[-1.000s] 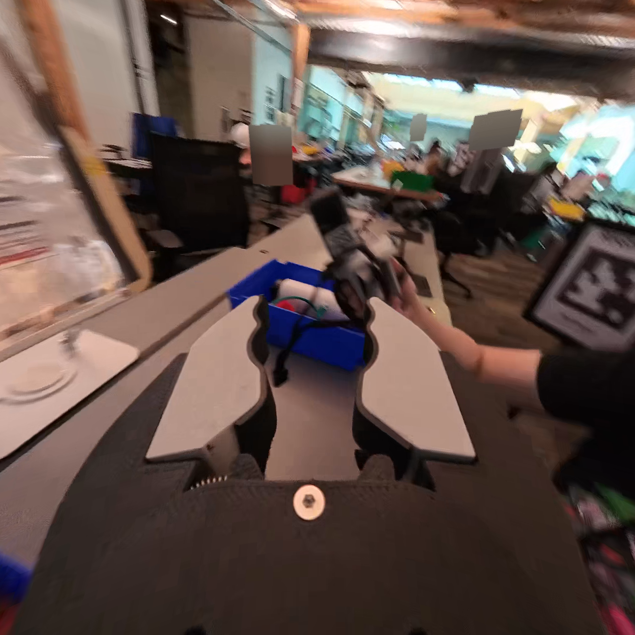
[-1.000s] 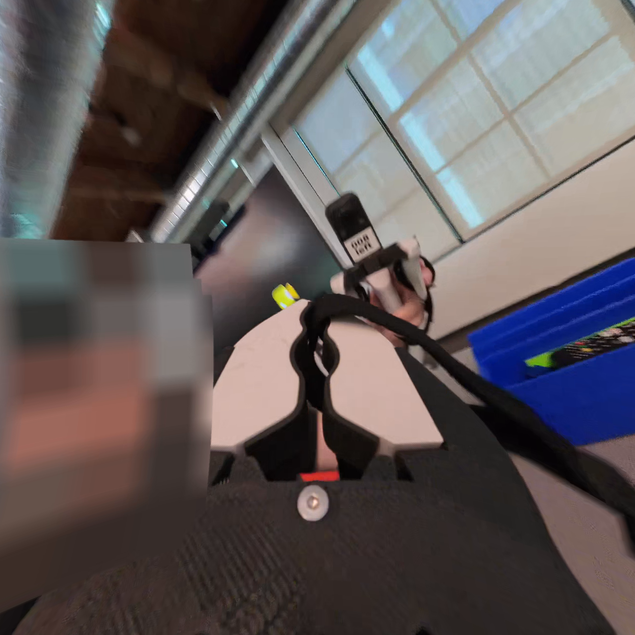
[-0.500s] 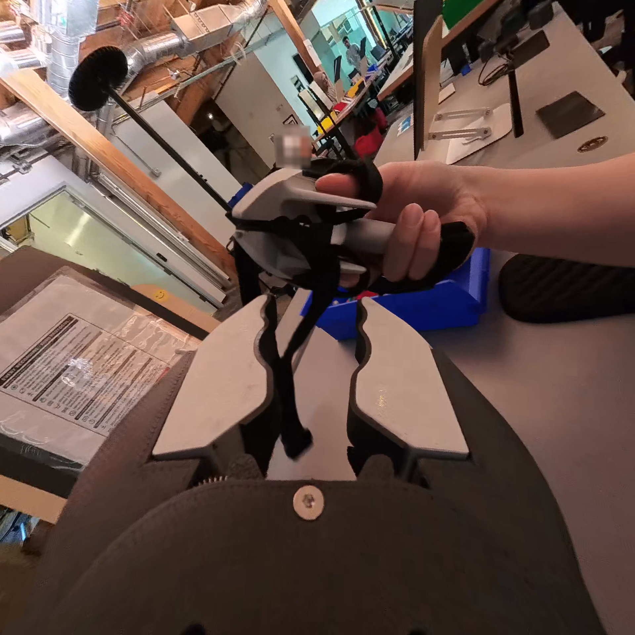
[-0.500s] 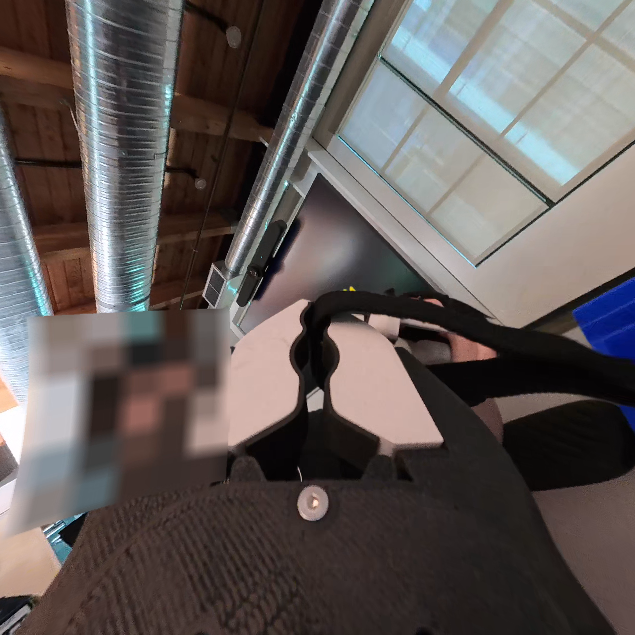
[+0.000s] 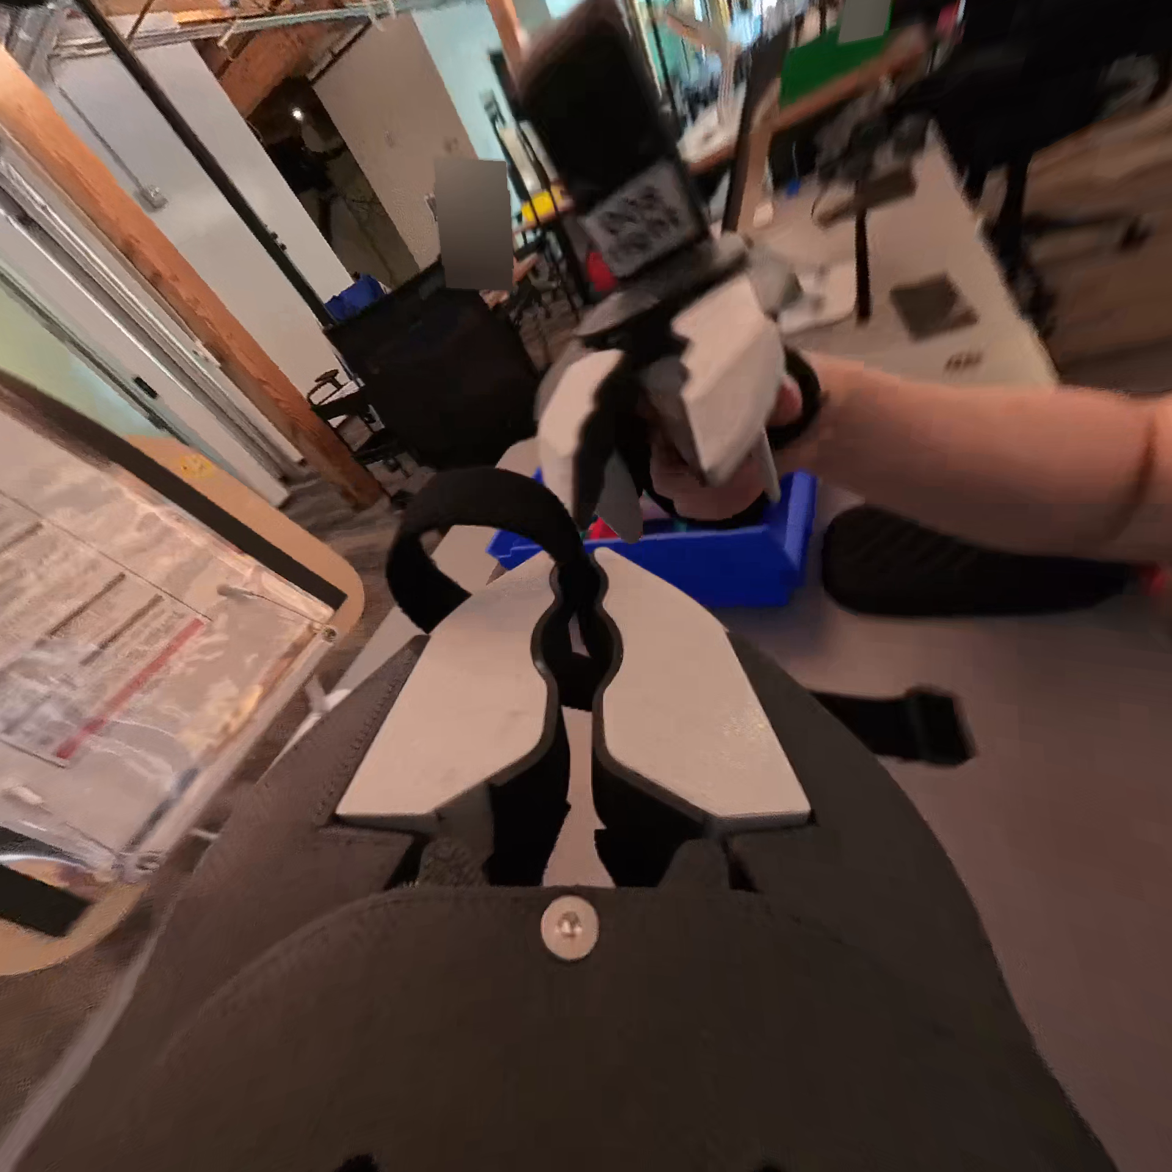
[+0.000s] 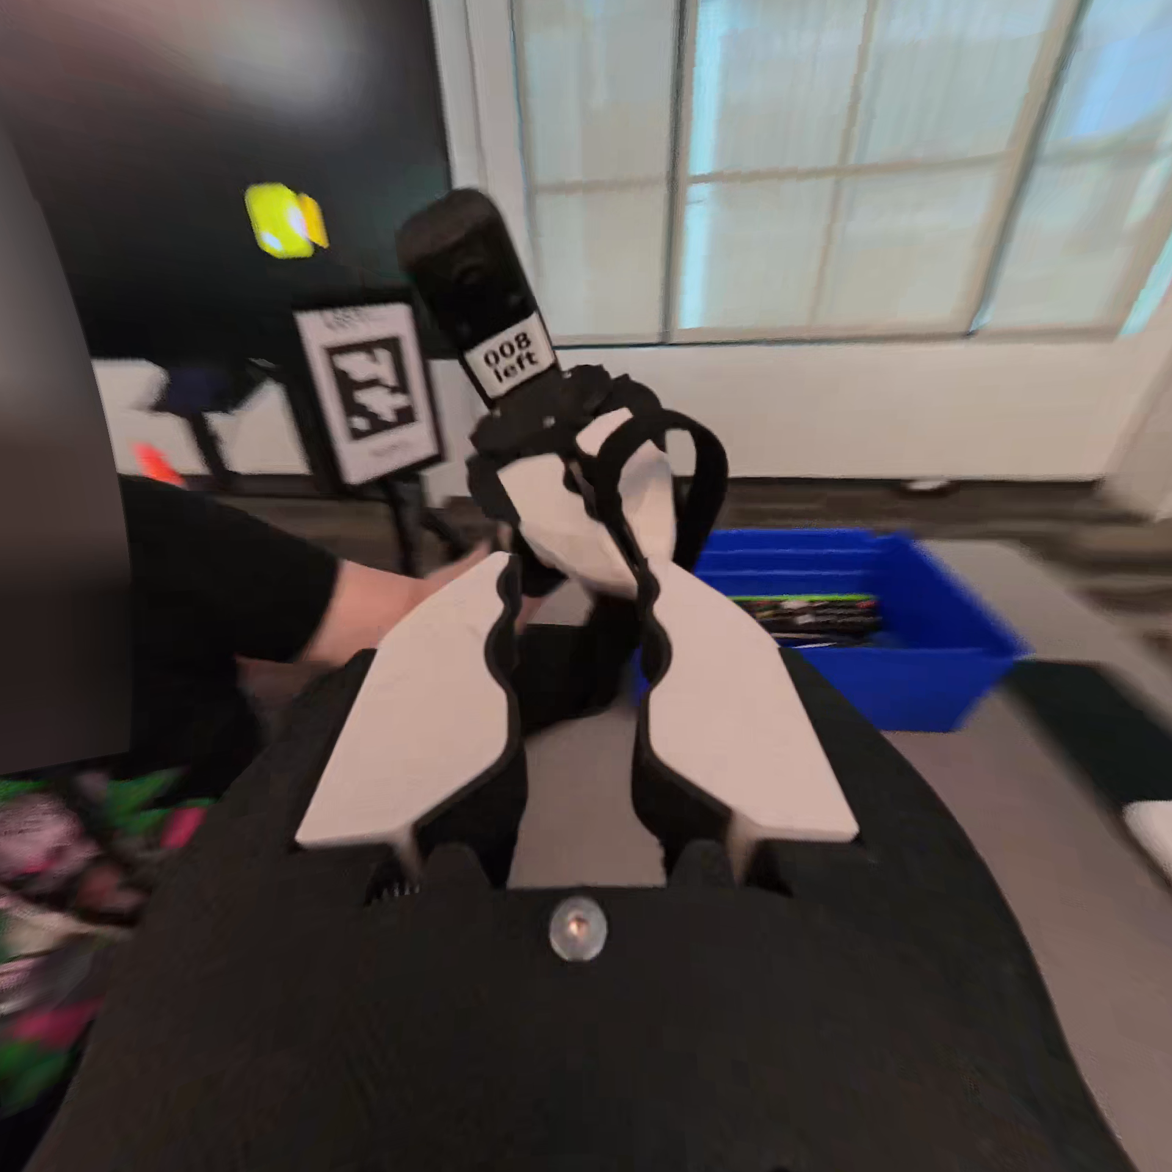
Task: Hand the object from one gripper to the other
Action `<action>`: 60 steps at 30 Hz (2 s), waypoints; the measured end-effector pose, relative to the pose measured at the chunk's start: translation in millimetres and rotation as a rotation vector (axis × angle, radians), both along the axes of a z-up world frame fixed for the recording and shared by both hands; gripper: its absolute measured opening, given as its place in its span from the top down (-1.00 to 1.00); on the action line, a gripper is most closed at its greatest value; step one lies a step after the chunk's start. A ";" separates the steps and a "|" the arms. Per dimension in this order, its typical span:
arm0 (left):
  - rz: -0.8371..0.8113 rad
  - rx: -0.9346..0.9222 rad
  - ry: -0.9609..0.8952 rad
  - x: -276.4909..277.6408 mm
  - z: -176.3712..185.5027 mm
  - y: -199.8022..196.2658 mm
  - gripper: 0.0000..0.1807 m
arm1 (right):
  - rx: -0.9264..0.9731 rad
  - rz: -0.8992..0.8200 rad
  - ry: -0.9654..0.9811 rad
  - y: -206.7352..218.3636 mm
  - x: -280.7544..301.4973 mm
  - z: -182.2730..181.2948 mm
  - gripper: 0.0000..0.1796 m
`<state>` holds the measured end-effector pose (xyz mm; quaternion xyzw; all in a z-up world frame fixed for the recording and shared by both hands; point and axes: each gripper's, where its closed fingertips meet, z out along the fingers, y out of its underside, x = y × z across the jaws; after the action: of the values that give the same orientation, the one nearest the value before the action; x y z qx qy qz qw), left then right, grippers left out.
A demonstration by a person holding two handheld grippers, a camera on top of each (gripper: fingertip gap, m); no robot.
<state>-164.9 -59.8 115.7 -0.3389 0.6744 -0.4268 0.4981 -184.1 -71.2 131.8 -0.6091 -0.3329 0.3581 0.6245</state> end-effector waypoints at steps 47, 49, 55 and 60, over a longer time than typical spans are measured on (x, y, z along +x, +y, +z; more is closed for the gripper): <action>0.375 0.364 -0.228 5.8 17.7 27.9 0.32 | -0.473 -0.721 -0.252 63.0 141.1 -97.3 0.78; 0.357 0.468 -0.173 19.8 -5.6 24.0 0.32 | -0.530 -0.635 -0.200 59.4 128.5 -99.3 0.78; 0.321 0.593 -0.036 48.6 -60.8 22.1 0.32 | -0.556 -0.522 -0.300 45.6 93.8 -101.1 0.78; 0.200 0.410 0.004 43.7 -58.4 6.4 0.43 | -0.460 -0.452 -0.562 29.9 71.5 -105.7 0.78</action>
<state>-121.2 -53.4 57.3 -0.2967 0.7112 -0.2288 0.5948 -112.6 -41.3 26.1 -0.8640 -0.2598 0.0971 0.4202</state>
